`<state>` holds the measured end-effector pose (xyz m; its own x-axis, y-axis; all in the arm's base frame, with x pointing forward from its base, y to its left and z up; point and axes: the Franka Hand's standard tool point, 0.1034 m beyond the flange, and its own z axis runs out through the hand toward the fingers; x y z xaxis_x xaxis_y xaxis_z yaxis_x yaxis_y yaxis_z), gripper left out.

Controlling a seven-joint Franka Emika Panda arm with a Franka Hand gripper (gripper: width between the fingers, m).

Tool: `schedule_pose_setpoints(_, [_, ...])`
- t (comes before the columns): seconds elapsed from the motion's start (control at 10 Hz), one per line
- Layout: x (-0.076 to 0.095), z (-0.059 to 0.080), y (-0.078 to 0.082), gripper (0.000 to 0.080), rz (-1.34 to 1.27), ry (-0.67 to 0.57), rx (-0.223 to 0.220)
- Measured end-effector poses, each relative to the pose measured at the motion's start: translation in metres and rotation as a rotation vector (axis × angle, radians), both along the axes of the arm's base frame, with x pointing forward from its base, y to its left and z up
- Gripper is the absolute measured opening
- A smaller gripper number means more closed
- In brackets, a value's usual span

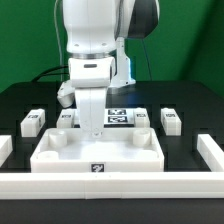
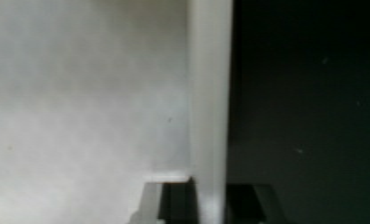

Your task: Assemble desk

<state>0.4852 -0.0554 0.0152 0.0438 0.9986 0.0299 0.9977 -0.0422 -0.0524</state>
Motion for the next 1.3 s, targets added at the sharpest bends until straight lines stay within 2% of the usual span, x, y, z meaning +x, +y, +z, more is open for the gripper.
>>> schedule_pose_setpoints(0.1, [0.02, 0.001, 0.02, 0.0058, -0.004, -0.019, 0.007])
schedule_pose_setpoints(0.2, [0.033, 0.001, 0.042, 0.0058, 0.011, -0.046, 0.022])
schedule_pose_setpoints(0.3, [0.036, 0.001, 0.055, 0.0058, -0.01, -0.046, 0.028])
schedule_pose_setpoints(0.6, [0.038, 0.0, 0.076, 0.0058, -0.027, -0.007, 0.036])
schedule_pose_setpoints(0.7, [0.038, 0.0, 0.081, 0.0058, -0.021, 0.007, 0.037])
schedule_pose_setpoints(1.0, [0.038, 0.0, 0.082, 0.0058, -0.017, 0.017, 0.038])
schedule_pose_setpoints(1.1, [0.037, 0.0, 0.081, 0.014, -0.018, 0.019, 0.038])
schedule_pose_setpoints(1.2, [0.037, -0.001, 0.081, 0.0275, -0.018, 0.019, 0.038])
schedule_pose_setpoints(1.3, [0.037, -0.001, 0.081, 0.0275, -0.018, 0.019, 0.038])
